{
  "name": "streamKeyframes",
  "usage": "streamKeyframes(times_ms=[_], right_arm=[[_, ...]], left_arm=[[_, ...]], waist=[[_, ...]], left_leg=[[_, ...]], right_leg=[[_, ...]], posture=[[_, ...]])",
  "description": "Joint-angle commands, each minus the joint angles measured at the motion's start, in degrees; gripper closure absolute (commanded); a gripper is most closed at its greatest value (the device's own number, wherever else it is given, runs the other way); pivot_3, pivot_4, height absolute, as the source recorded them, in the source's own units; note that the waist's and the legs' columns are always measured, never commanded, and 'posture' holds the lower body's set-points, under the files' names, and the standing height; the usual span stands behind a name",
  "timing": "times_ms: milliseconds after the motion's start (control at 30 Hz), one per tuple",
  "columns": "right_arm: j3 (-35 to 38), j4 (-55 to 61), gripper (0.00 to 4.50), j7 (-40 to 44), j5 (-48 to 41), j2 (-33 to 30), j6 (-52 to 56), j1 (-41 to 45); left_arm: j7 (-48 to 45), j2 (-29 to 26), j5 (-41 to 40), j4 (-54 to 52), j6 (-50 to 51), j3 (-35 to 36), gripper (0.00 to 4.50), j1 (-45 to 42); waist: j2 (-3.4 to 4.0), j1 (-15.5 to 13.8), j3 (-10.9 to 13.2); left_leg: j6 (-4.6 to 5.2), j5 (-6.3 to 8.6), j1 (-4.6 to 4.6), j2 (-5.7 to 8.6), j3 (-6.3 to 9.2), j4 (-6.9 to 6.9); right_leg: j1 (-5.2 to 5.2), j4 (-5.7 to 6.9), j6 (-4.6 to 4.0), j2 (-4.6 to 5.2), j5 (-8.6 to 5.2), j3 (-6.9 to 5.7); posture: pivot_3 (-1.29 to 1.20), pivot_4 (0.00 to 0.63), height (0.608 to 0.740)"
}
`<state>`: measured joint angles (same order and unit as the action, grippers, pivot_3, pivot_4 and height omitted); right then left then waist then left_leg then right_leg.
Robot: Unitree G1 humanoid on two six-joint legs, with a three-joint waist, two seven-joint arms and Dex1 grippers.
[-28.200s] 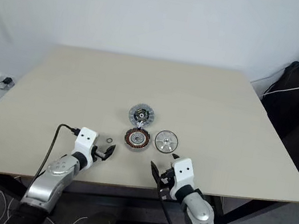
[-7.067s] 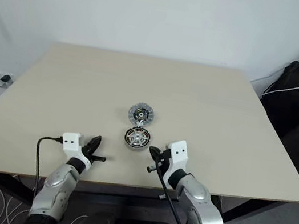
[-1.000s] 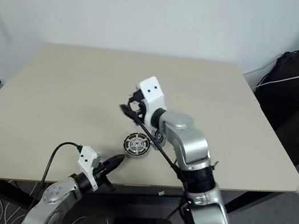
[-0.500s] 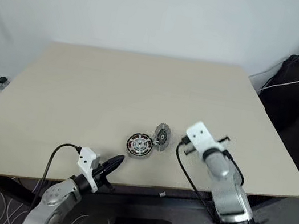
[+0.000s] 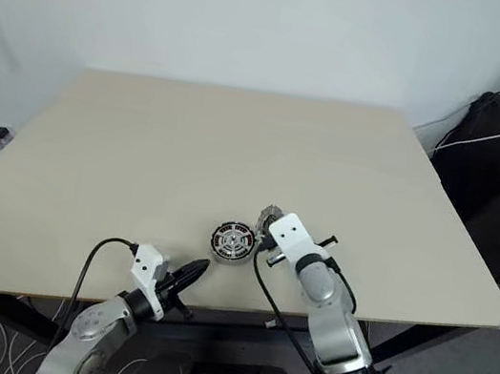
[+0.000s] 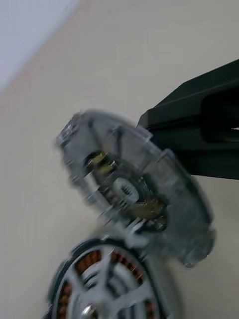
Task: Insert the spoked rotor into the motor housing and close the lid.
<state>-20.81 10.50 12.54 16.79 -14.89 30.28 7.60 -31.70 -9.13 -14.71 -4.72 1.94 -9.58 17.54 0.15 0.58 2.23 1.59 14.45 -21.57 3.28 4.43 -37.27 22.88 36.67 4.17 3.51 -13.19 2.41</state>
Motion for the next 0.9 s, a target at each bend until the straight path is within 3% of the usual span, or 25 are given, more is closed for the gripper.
streamKeyframes(times_ms=[33, 567, 767, 900], right_arm=[[-1.7, -0.1, 4.48, -0.3, 0.8, 2.5, -1.9, 2.9], [-9.1, -18.9, 4.48, 0.7, 3.1, 10.6, -8.3, 11.7], [-7.4, -21.5, 4.48, 0.4, 2.0, 11.8, -10.0, 11.7], [-2.4, -17.7, 4.48, 2.3, -4.3, 12.6, -13.1, 9.8]], left_arm=[[0.0, 0.0, -0.7, -2.8, -0.3, 0.2, 4.50, -0.4], [0.3, -0.3, -0.6, -3.1, 0.1, 0.4, 4.50, -0.1], [0.5, -0.3, -0.7, -3.5, 0.1, 0.4, 4.50, 0.5], [0.6, -0.2, -0.5, -3.6, 0.2, 0.2, 4.50, -0.1]], waist=[[0.00, 0.1, 0.0], [0.02, 0.2, 0.0], [0.03, 0.3, 0.0], [0.04, 0.2, 0.0]], left_leg=[[0.00, 0.00, 0.00, 0.00, 0.00, 0.00], [-0.01, -0.01, 0.07, 0.01, 0.01, 0.01], [-0.02, -0.01, 0.09, 0.01, 0.02, 0.01], [-0.02, -0.01, 0.09, 0.01, 0.03, 0.01]], right_leg=[[0.01, 0.02, 0.00, 0.00, 0.00, 0.01], [-0.01, 0.08, -0.05, -0.02, 0.01, 0.00], [-0.01, 0.11, -0.06, -0.02, 0.01, 0.01], [-0.01, 0.12, -0.05, -0.02, 0.00, 0.01]], posture=[[0.00, 0.000, 0.740], [0.00, 0.000, 0.740], [0.00, 0.000, 0.740], [0.00, 0.000, 0.740]])
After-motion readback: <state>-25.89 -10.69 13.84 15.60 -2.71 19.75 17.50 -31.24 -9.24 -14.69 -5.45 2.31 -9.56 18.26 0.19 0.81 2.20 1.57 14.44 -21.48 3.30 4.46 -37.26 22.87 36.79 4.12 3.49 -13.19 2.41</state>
